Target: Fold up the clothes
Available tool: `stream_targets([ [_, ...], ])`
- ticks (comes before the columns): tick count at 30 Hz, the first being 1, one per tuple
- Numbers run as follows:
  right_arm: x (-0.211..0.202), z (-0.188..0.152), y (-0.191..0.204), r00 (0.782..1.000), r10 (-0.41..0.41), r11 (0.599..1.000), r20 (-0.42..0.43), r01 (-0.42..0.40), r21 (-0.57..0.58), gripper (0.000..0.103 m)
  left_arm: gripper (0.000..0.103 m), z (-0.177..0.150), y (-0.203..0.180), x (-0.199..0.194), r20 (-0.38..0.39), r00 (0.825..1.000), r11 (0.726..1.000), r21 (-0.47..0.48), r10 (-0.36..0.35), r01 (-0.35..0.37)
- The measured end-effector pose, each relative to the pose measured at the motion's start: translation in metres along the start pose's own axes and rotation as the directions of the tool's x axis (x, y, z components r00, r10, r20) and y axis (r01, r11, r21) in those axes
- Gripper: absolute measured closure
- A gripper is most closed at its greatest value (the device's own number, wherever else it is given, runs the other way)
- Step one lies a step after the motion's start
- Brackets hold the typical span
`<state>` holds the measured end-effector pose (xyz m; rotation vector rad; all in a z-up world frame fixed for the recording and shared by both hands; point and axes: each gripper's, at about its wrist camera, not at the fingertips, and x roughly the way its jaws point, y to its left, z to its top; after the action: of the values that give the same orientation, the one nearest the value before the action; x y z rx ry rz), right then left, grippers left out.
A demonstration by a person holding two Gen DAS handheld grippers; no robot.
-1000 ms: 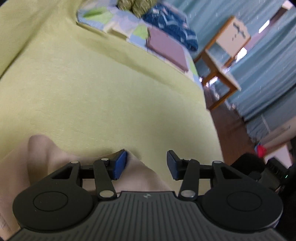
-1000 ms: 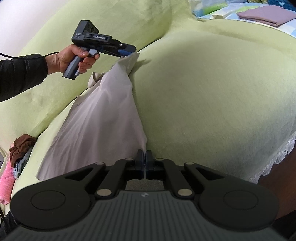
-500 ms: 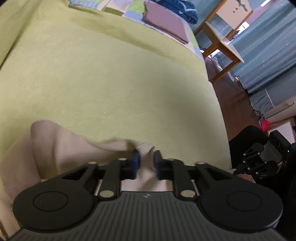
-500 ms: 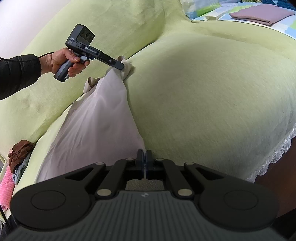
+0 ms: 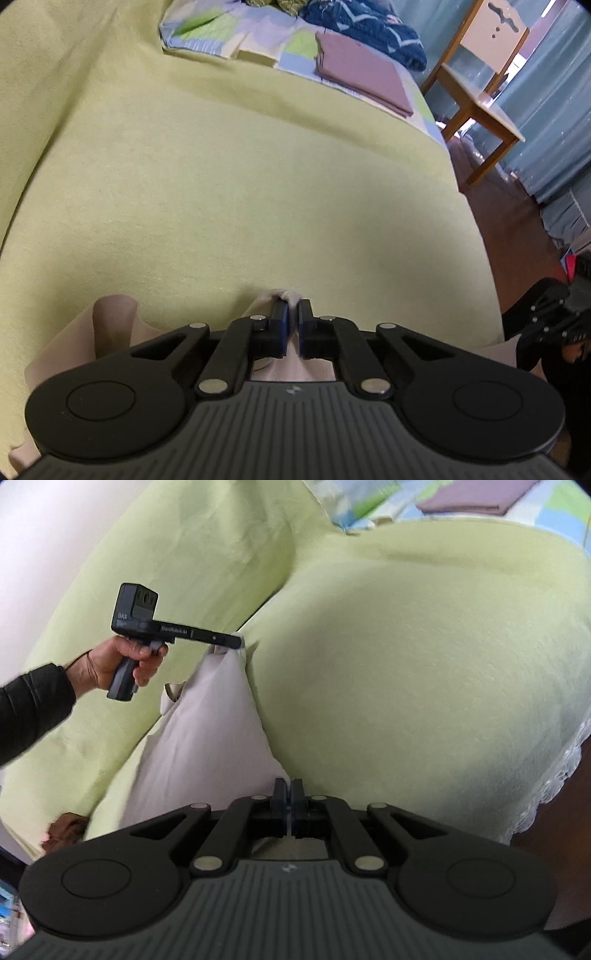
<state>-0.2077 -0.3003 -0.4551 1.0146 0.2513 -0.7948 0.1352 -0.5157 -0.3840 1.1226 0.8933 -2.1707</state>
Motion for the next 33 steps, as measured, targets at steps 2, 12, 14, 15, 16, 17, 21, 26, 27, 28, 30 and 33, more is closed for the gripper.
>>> stream_targets([
  [2, 0.002, 0.001, 0.001, 1.000, -0.005, 0.999, -0.027, 0.004, -0.046, 0.103, 0.093, -0.001, 0.004, -0.002, -0.009, 1.000, 1.000, -0.021, -0.020, 0.020],
  [12, 0.007, -0.004, -0.004, 0.999, 0.003, 0.998, -0.054, -0.006, -0.062, 0.103, 0.090, 0.001, 0.010, 0.000, -0.048, 0.998, 0.999, -0.032, -0.033, 0.032],
  [14, 0.006, -0.005, -0.004, 0.999, -0.001, 0.998, -0.051, -0.002, -0.064, 0.103, 0.100, 0.004, 0.010, 0.003, -0.042, 0.999, 1.000, -0.013, 0.002, -0.002],
  [15, 0.005, -0.005, -0.004, 0.999, -0.012, 0.997, -0.046, 0.008, -0.070, 0.103, 0.100, 0.006, 0.011, 0.004, -0.034, 0.999, 1.000, -0.010, 0.027, -0.028],
  [16, 0.004, -0.006, -0.005, 0.999, -0.022, 0.997, -0.040, 0.019, -0.077, 0.103, 0.100, 0.007, 0.011, 0.005, -0.024, 0.999, 0.999, -0.010, 0.041, -0.041],
  [17, 0.003, -0.006, -0.004, 0.999, -0.031, 0.996, -0.036, 0.028, -0.082, 0.103, 0.100, 0.008, 0.012, 0.005, -0.014, 0.998, 0.998, -0.010, 0.055, -0.055],
  [21, 0.003, -0.010, -0.002, 0.998, -0.057, 0.995, -0.036, 0.054, -0.084, 0.103, 0.100, 0.009, 0.012, 0.005, 0.024, 0.995, 0.995, -0.015, 0.094, -0.094],
  [26, 0.004, -0.013, 0.000, 0.996, -0.072, 0.995, -0.057, 0.068, -0.067, 0.102, 0.096, 0.003, 0.019, -0.018, 0.077, 0.984, 0.985, -0.067, 0.161, -0.156],
  [27, 0.002, -0.012, 0.002, 0.995, -0.083, 0.994, -0.049, 0.079, -0.074, 0.102, 0.096, 0.002, 0.018, -0.023, 0.081, 0.982, 0.984, -0.064, 0.172, -0.167],
  [28, 0.000, -0.010, 0.006, 0.994, -0.098, 0.992, -0.038, 0.095, -0.083, 0.101, 0.091, 0.000, 0.018, -0.029, 0.081, 0.980, 0.983, -0.055, 0.181, -0.177],
  [30, -0.006, -0.006, 0.013, 0.992, -0.128, 0.987, -0.010, 0.127, -0.102, 0.095, 0.075, -0.009, 0.016, -0.047, 0.070, 0.970, 0.973, -0.025, 0.231, -0.230],
  [33, -0.010, 0.006, 0.030, 0.988, -0.152, 0.975, 0.010, 0.151, -0.161, 0.088, 0.068, -0.022, 0.019, -0.063, 0.024, 0.940, 0.940, 0.006, 0.341, -0.342],
])
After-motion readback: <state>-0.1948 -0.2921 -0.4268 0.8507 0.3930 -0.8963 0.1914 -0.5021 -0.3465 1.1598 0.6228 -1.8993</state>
